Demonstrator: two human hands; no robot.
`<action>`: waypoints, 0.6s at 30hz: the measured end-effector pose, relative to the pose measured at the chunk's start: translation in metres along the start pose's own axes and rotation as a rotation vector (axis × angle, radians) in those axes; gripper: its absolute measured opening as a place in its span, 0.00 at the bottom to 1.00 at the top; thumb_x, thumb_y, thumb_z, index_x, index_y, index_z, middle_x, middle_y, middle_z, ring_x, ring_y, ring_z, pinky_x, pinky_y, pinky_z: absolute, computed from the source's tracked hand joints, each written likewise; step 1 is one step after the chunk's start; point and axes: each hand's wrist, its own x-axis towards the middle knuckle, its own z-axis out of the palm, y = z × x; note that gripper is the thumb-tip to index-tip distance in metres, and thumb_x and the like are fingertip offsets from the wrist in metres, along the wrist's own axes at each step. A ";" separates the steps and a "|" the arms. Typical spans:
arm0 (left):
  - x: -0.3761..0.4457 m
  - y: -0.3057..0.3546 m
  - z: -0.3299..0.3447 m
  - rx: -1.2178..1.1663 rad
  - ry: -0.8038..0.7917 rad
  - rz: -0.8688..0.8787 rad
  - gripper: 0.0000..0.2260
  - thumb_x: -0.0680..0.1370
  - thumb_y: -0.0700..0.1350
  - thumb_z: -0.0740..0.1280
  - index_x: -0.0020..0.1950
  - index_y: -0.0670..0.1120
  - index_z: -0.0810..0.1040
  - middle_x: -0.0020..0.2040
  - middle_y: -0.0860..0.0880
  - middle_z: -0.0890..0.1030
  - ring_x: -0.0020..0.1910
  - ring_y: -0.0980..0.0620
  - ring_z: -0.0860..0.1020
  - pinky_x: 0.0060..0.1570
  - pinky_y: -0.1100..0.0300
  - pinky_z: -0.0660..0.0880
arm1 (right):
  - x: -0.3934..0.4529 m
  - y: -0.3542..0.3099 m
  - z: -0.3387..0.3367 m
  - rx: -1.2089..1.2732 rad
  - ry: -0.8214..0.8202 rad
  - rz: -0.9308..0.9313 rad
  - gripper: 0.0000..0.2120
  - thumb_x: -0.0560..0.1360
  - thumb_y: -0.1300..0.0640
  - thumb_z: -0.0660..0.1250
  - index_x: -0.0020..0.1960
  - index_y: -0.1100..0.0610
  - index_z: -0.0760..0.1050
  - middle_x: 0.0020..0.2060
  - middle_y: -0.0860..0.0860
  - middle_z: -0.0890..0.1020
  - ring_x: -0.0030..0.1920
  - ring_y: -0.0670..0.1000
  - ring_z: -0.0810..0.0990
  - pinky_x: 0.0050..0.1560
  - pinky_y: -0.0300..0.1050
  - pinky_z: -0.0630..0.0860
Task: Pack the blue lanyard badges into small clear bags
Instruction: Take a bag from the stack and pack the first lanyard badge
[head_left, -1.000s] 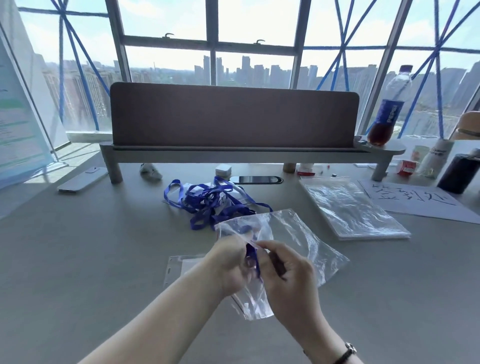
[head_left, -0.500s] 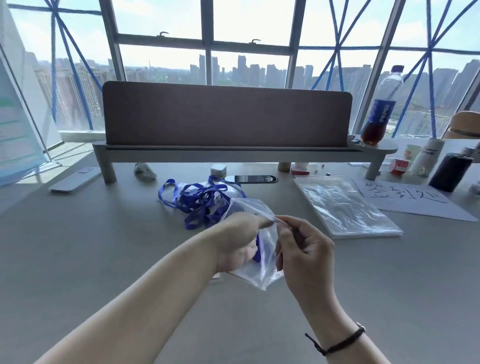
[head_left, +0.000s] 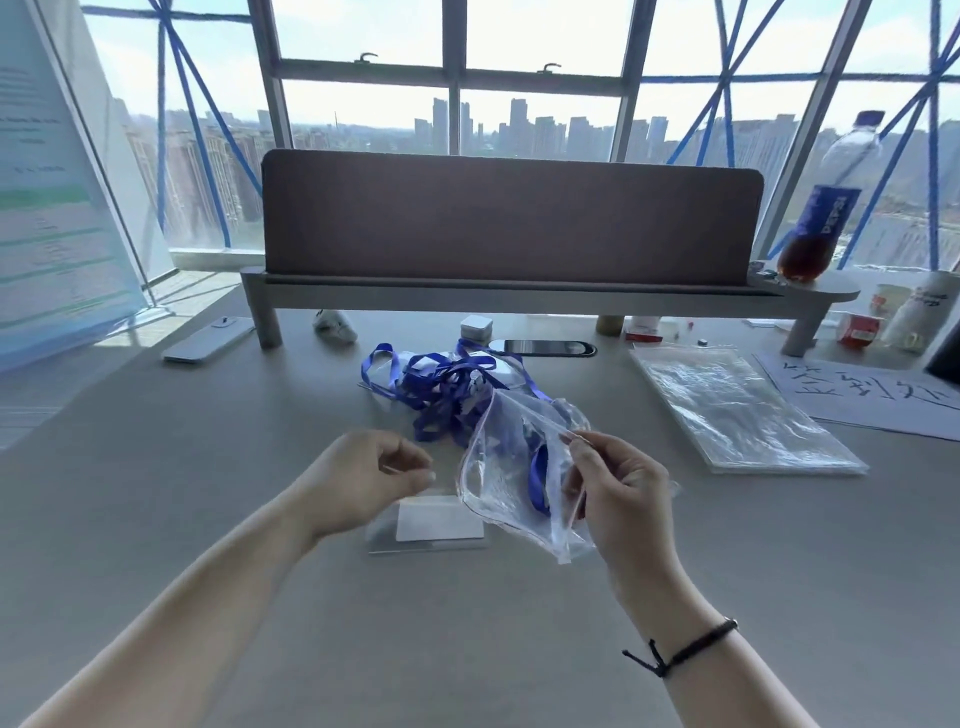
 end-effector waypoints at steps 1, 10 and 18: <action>0.003 -0.012 0.002 0.141 -0.032 0.007 0.10 0.73 0.50 0.76 0.53 0.50 0.84 0.46 0.54 0.85 0.45 0.59 0.82 0.45 0.68 0.76 | 0.001 0.003 0.003 0.017 -0.017 0.041 0.09 0.80 0.63 0.66 0.45 0.58 0.84 0.26 0.56 0.76 0.25 0.53 0.71 0.25 0.40 0.70; 0.016 -0.044 -0.001 0.664 -0.167 0.038 0.37 0.56 0.77 0.69 0.57 0.55 0.78 0.54 0.60 0.75 0.59 0.54 0.72 0.61 0.55 0.73 | 0.003 0.023 0.017 0.043 -0.096 0.201 0.07 0.80 0.60 0.67 0.50 0.58 0.83 0.30 0.58 0.81 0.25 0.55 0.76 0.33 0.47 0.76; 0.004 -0.034 -0.011 0.534 -0.153 -0.089 0.36 0.52 0.62 0.83 0.52 0.54 0.70 0.50 0.55 0.75 0.51 0.51 0.73 0.50 0.56 0.74 | 0.004 0.019 0.014 0.063 -0.071 0.186 0.07 0.80 0.63 0.66 0.48 0.62 0.83 0.28 0.59 0.79 0.22 0.55 0.74 0.28 0.43 0.72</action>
